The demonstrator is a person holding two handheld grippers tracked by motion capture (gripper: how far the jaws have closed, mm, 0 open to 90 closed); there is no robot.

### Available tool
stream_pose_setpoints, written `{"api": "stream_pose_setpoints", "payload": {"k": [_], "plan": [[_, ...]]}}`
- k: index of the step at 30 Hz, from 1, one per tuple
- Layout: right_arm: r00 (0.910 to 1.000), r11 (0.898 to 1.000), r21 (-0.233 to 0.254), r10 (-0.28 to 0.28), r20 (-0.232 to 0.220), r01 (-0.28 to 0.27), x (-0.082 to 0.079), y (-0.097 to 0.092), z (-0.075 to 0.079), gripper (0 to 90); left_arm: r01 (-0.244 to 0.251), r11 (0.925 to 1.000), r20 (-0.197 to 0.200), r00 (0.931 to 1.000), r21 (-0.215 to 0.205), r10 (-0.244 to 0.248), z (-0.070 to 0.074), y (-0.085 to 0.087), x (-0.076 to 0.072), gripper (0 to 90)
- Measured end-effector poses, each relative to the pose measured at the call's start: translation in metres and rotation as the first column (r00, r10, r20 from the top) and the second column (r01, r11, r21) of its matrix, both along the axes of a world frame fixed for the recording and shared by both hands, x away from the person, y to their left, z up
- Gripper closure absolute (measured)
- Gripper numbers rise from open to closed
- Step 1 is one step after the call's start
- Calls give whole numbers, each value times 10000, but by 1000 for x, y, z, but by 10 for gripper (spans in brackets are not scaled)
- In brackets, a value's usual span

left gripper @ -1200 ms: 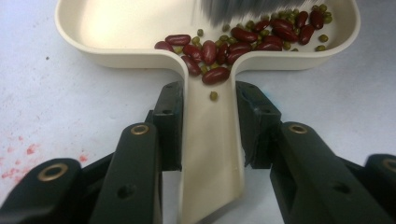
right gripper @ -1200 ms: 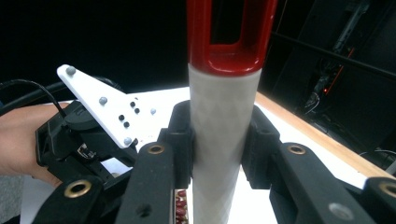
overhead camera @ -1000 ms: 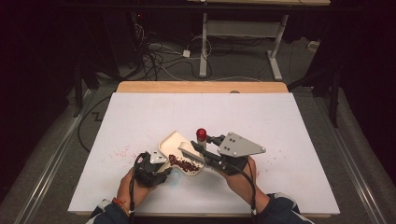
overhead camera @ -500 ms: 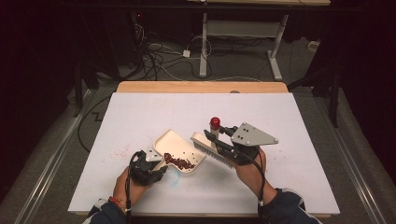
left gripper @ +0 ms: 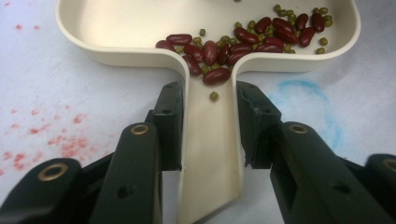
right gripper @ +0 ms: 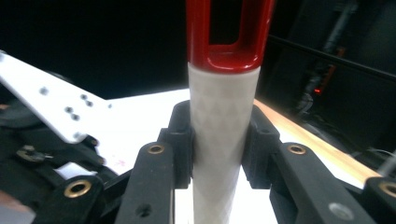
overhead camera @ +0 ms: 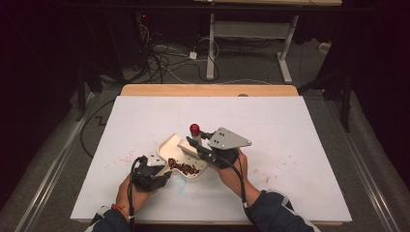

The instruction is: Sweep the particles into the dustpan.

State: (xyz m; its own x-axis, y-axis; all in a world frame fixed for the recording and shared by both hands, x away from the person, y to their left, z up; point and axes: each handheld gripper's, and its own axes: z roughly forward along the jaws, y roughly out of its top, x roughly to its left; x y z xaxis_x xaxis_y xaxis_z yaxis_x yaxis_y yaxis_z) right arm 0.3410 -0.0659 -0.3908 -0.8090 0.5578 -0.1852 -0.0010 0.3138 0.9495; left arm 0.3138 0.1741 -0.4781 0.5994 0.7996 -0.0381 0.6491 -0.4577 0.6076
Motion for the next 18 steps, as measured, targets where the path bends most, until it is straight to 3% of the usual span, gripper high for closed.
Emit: {"api": "stream_pose_setpoints", "payload": {"k": [6, 10, 18], "plan": [[9980, 9981, 171, 600, -219, -596, -6, 13, 0, 696, -434, 9990, 91, 9990, -75, 435, 0, 9, 1, 633], [9971, 9972, 235, 719, -252, -713, -7, 13, 1, 695, -759, 9970, 113, 9970, -148, 761, 0, 16, 2, 634], [9986, 9957, 763, 534, 13, -534, -9, -15, 24, 695, -1192, 9927, 140, 9927, -203, 1195, -1, 26, 5, 634]]}}
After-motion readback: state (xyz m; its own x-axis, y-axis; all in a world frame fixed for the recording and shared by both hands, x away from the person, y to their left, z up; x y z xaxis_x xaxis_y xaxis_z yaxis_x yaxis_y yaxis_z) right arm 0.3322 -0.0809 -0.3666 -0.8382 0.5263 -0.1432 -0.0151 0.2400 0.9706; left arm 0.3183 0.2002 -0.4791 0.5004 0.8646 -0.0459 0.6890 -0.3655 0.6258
